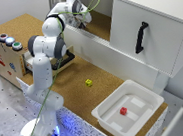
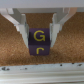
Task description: Put the purple block inside the left cabinet
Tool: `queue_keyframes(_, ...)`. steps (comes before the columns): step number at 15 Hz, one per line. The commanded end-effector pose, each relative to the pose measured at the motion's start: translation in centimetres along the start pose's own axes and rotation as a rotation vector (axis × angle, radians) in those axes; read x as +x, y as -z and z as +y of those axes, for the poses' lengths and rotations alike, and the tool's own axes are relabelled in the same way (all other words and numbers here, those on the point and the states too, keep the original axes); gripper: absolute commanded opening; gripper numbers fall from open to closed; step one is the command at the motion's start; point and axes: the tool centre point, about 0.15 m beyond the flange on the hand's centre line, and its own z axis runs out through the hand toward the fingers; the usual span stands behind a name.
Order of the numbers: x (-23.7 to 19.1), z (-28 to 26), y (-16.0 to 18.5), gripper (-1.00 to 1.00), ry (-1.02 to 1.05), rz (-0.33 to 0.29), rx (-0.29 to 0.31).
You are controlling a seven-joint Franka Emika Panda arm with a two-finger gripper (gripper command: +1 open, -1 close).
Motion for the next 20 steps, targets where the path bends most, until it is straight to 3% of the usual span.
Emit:
queue_keyframes(1, 1.0, -0.1, -0.9, 1.0, -0.008, 0.026, -0.048)
queue_keyframes(7, -1.4, -0.7, 2.3, 1.0, 0.025, 0.09, -0.014)
queue_keyframes(12, -7.0, 0.5, 4.8, 1.0, -0.028, 0.088, 0.04)
queue_keyframes(16, -11.7, 1.0, 7.0, 1.0, -0.014, 0.05, 0.039)
queue_keyframes(20, -14.8, 0.3, 8.5, 1.0, 0.051, -0.078, 0.072)
